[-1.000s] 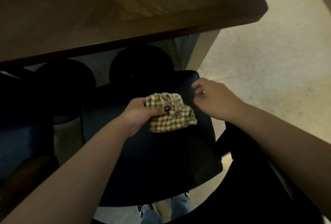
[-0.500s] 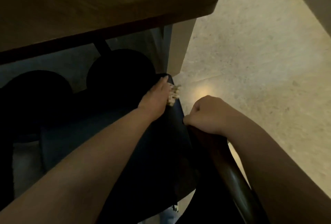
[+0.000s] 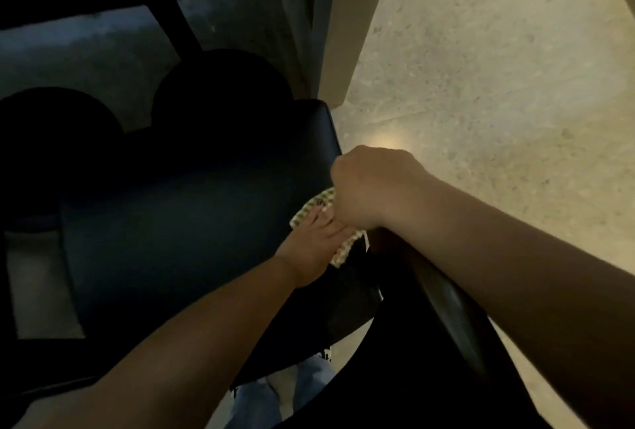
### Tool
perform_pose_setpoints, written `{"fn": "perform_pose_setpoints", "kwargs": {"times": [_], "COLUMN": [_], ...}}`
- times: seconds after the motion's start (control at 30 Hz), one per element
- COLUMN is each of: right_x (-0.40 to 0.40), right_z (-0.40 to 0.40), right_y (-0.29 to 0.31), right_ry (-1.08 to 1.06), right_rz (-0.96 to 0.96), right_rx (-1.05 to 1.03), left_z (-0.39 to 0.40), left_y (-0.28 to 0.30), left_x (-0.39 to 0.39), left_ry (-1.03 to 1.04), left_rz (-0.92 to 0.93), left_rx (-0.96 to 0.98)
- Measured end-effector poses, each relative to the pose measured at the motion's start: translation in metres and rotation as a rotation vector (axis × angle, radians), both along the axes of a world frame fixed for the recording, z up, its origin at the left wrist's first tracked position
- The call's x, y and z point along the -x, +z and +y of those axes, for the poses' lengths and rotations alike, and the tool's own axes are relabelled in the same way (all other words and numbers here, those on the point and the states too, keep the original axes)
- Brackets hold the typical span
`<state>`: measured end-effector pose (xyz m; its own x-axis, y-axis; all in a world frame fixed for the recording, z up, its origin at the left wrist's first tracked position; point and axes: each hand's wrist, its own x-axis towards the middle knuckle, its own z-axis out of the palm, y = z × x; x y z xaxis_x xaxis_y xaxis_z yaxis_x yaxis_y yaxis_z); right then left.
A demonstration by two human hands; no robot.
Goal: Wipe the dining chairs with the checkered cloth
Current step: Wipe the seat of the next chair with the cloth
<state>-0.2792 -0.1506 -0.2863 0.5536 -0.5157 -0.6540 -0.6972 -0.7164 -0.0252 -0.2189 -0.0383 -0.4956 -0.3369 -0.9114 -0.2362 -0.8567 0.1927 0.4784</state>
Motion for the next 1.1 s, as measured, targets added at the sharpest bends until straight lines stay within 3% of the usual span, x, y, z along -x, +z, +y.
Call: {"fn": "perform_pose_setpoints", "kwargs": {"times": [0.1, 0.2, 0.33, 0.47, 0.57, 0.67, 0.73, 0.8, 0.93, 1.1], "right_x": [-0.005, -0.011, -0.013, -0.014, -0.015, -0.014, -0.014, -0.013, -0.012, -0.013], "right_z": [-0.001, 0.002, 0.002, 0.007, 0.008, 0.007, 0.005, 0.004, 0.002, 0.002], "right_y": [-0.005, -0.01, -0.012, -0.014, -0.015, -0.019, -0.021, -0.022, -0.025, -0.023], "right_ry": [0.06, 0.092, 0.088, 0.128, 0.171, 0.168, 0.16, 0.159, 0.147, 0.178], "right_rz": [0.006, 0.107, 0.134, 0.136, 0.155, 0.16, 0.164, 0.147, 0.124, 0.113], "right_rx": [-0.016, -0.049, -0.007, 0.051, 0.078, 0.083, 0.066, 0.045, 0.002, -0.019], "left_z": [0.03, 0.061, 0.092, 0.088, 0.066, 0.022, -0.003, -0.012, 0.013, 0.069], "left_y": [-0.004, -0.005, -0.007, 0.002, 0.023, 0.042, 0.046, 0.036, 0.007, -0.002], "left_x": [-0.012, -0.028, -0.068, -0.128, -0.184, -0.227, -0.235, -0.214, -0.105, 0.004], "left_ry": [-0.353, -0.606, -0.916, -1.117, -0.912, -0.288, 0.288, 0.551, 0.587, 0.045], "left_rz": [-0.278, -0.288, -0.332, -0.418, -0.541, -0.5, -0.461, -0.412, -0.25, -0.225], "left_rx": [-0.023, -0.046, 0.059, -0.119, -0.069, 0.185, 0.021, -0.171, -0.142, -0.13]}}
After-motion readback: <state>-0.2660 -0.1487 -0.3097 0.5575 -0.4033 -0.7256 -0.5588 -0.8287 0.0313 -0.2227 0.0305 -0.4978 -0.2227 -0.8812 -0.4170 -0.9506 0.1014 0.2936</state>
